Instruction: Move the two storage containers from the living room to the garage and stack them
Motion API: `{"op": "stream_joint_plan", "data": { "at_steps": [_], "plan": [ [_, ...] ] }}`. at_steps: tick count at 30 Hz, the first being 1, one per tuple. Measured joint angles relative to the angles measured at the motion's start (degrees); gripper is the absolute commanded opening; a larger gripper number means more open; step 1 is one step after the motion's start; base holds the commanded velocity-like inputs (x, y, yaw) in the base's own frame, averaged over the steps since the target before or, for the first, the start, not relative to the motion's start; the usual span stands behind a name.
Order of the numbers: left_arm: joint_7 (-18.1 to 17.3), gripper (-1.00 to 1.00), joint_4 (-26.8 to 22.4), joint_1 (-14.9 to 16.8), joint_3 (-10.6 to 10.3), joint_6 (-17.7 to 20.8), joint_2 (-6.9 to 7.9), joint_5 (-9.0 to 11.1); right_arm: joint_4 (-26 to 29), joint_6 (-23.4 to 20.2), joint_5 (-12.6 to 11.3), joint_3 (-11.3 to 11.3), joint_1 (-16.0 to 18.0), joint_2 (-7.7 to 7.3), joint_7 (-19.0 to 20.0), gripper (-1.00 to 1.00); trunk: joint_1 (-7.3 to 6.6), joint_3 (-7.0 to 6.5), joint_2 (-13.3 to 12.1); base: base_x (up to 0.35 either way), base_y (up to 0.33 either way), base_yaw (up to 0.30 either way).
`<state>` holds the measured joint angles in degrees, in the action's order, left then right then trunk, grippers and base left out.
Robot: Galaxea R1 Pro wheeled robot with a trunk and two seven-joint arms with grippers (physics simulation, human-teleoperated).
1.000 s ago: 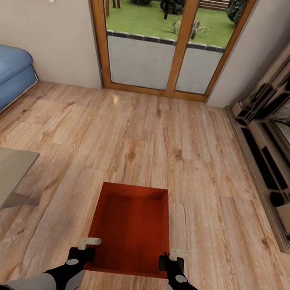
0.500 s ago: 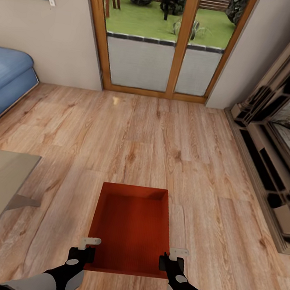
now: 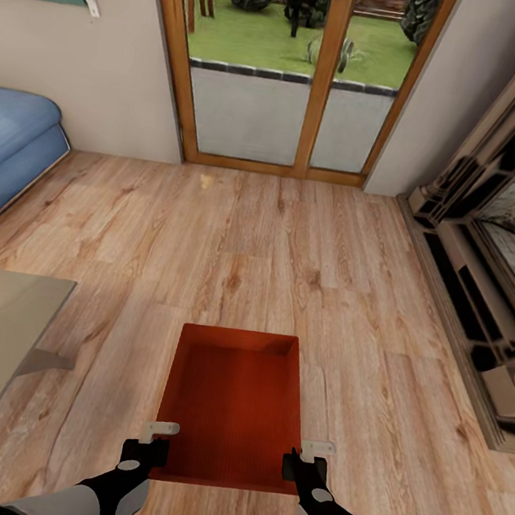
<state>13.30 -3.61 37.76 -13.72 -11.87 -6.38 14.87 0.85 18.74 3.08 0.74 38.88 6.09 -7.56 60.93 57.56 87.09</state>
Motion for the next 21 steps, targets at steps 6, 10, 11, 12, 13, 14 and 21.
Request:
{"op": "stream_joint_plan", "data": {
  "at_steps": [6,10,11,12,13,14,21],
  "plan": [
    [0.0,-1.0,-0.02,0.01,0.02,0.0,0.0,-0.07,-0.02,0.07,-0.07,0.03,0.0,0.0,0.01,-1.0,-1.32,-1.08,-2.41,0.0,0.0,0.0],
    [0.0,-1.0,-0.01,0.0,0.03,-0.01,0.0,-0.04,-0.01,0.02,0.07,-0.04,0.01,0.01,-0.03,-1.0,-2.2,-1.8,-4.01,0.0,0.0,0.0],
    [0.0,-1.0,-0.01,0.0,0.01,0.0,0.0,-0.02,-0.01,0.02,0.07,-0.05,0.0,0.01,-0.03,-1.0,-2.42,-1.97,-4.41,0.0,0.0,0.0],
    [0.0,-1.0,0.0,0.0,-0.01,0.0,0.0,0.01,0.0,0.01,0.08,-0.06,-0.01,0.01,-0.03,-1.0,-2.64,-2.15,-4.81,0.0,0.0,0.0],
    [0.0,-1.0,0.0,0.0,-0.01,0.0,0.0,0.01,0.0,0.0,0.04,-0.02,0.0,0.0,-0.02,-1.0,-2.86,-2.33,-5.22,0.0,0.0,0.0],
    [0.0,-1.0,0.0,0.0,0.0,0.0,0.0,0.01,0.0,-0.01,0.04,-0.01,0.0,0.01,-0.02,-1.0,-3.08,-2.51,-5.62,0.0,0.0,0.0],
    [0.0,-1.0,0.0,0.0,0.01,0.0,0.0,0.0,0.0,-0.01,0.01,0.02,0.01,0.01,-0.03,-1.0,-4.61,-3.77,-8.42,0.0,0.0,0.0]
  ]
}}
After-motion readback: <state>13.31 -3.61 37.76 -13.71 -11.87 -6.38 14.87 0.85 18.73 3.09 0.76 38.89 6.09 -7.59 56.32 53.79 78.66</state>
